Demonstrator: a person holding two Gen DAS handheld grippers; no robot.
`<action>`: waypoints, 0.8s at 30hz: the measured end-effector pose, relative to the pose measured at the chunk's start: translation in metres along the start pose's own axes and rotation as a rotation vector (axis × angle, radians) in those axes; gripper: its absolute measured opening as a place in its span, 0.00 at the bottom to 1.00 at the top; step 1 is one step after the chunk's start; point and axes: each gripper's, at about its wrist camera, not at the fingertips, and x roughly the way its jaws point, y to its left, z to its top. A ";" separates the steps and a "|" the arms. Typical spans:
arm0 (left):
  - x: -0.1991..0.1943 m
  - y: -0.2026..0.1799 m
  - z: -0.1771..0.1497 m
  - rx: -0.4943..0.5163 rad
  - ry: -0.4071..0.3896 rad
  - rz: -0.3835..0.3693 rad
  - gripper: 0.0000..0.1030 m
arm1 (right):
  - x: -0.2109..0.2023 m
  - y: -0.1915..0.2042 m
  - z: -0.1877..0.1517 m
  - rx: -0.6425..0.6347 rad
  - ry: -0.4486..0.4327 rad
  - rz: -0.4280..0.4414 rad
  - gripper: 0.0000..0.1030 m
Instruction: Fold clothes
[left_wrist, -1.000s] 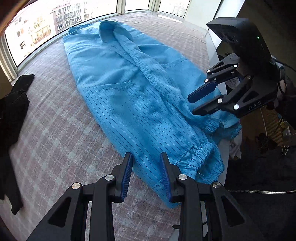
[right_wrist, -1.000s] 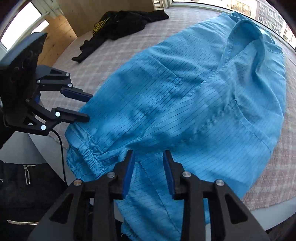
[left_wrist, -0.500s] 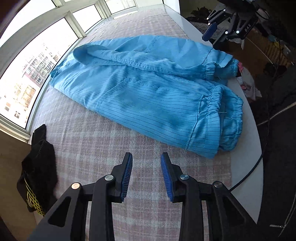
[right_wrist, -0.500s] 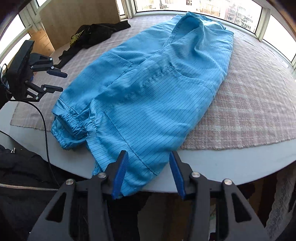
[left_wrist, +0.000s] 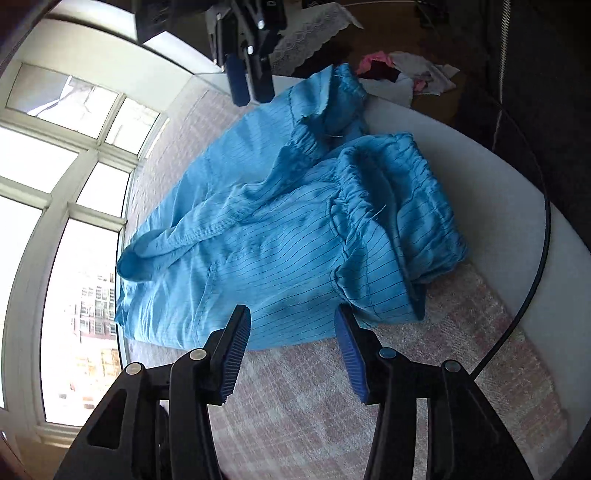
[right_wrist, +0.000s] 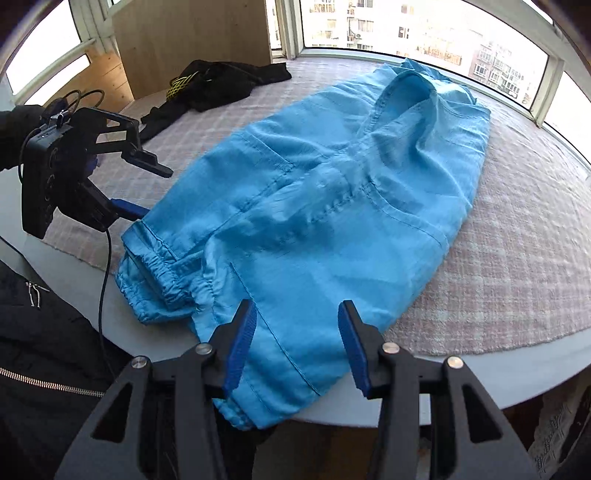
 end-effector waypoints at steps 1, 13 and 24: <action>0.001 -0.002 -0.001 0.037 -0.004 -0.003 0.45 | 0.007 0.005 0.003 -0.019 0.021 0.009 0.44; -0.003 -0.021 -0.016 0.442 -0.133 -0.026 0.48 | 0.017 0.006 0.010 0.077 0.067 0.118 0.44; 0.011 0.005 0.002 0.513 -0.213 -0.228 0.48 | 0.038 0.015 0.020 0.085 0.133 0.157 0.44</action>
